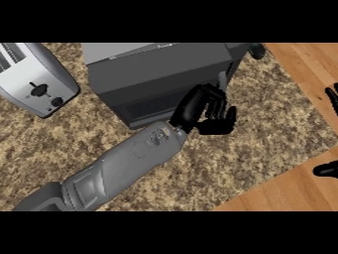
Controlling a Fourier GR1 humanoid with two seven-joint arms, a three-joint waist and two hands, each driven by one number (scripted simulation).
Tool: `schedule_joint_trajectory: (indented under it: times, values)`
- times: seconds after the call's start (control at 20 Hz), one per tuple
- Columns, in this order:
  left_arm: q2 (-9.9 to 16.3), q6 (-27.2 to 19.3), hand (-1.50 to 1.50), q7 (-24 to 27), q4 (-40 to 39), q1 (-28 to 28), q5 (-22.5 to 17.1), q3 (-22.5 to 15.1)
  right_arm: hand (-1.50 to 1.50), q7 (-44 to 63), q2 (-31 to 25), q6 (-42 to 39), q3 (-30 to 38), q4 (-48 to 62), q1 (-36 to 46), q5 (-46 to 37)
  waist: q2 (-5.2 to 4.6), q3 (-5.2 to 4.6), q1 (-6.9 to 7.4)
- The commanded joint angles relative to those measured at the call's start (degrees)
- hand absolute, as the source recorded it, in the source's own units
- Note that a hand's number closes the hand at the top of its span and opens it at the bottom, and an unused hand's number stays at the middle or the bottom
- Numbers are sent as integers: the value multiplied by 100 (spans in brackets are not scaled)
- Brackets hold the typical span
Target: Pick up the milk, place it into the microwave and close the microwave
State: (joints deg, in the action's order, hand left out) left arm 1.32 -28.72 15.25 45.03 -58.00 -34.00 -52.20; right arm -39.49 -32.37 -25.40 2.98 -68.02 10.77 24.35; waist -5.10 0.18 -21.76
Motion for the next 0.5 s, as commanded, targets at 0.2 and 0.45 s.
schedule_joint_trajectory:
  times: [0.2,0.45]
  values:
    - [-123,-76,150,11,-287,-642,-251,154,-150,130,-120,-709,-280,-255,272,233,-56,12,-178]
    - [-121,-162,150,51,-395,-696,-404,164,-150,305,-326,-878,-454,-511,402,176,-70,4,-306]
